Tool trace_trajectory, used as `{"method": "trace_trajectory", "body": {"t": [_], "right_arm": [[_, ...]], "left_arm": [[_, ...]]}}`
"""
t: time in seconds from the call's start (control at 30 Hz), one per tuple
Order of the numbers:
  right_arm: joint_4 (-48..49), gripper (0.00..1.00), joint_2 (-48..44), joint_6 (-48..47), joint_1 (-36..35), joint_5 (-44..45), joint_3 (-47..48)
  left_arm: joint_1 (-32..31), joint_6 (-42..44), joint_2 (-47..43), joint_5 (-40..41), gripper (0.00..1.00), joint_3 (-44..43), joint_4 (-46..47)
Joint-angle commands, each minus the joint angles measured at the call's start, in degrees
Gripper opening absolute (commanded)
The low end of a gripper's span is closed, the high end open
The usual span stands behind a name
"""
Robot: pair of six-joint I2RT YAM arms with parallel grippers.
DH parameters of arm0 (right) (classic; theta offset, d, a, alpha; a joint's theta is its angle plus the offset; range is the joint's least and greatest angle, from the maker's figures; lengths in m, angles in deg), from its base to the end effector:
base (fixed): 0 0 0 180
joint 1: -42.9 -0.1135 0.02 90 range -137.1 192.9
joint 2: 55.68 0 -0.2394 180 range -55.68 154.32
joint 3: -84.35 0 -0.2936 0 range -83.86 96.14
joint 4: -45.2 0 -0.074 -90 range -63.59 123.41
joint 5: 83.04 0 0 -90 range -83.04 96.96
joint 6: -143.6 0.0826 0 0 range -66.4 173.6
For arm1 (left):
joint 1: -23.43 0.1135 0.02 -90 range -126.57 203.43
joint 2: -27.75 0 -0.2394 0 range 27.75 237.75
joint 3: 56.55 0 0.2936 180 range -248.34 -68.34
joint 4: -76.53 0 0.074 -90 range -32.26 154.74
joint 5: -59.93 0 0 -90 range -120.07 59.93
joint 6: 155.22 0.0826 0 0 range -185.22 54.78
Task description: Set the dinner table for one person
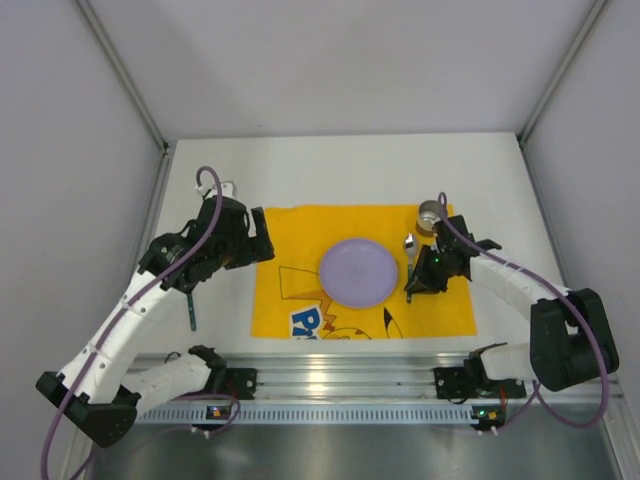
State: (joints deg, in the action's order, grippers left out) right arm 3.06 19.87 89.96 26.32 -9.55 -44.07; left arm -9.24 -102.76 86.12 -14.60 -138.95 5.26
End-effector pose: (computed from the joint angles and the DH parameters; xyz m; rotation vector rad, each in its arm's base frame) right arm 0.2718 0.1054 0.0860 0.4002 2.8009 0.6340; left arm 0.2366 -0.1255 0.3241 -0.2266 2.3626 -0.2702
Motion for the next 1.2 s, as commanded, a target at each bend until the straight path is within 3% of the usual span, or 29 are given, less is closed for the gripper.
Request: {"method": "trace_trajectory", "body": {"t": [0.0,0.13,0.4,0.5,0.63,0.87,1.17], "right_arm": [[1.17,0.26,-0.49,-0.85,0.23,2.97,-0.68],[-0.76,0.33,-0.66,-1.99,0.23,4.29,-0.33],[-6.03,0.38,-3.30,-3.57,0.23,6.14,3.44],[-8.40,0.39,-4.62,-4.19,0.32,6.23,5.46],[-11.22,0.43,-6.46,-4.72,0.23,6.23,7.67],[-14.74,0.47,-8.93,-5.16,0.23,4.91,9.96],[-17.20,0.48,-5.06,-9.55,0.32,3.77,12.41]], "left_arm": [[0.58,1.15,-0.27,4.40,0.98,0.82,-3.97],[1.02,1.50,-0.54,5.01,0.98,2.75,-4.33],[4.18,2.56,0.17,9.58,0.98,4.86,-5.47],[9.62,5.36,0.43,9.94,0.98,8.28,-2.94],[24.21,9.85,4.20,2.47,0.98,10.32,0.07],[39.33,19.24,19.12,0.80,0.98,10.05,6.47],[44.53,19.17,32.94,-2.89,0.98,11.90,11.32]]}}
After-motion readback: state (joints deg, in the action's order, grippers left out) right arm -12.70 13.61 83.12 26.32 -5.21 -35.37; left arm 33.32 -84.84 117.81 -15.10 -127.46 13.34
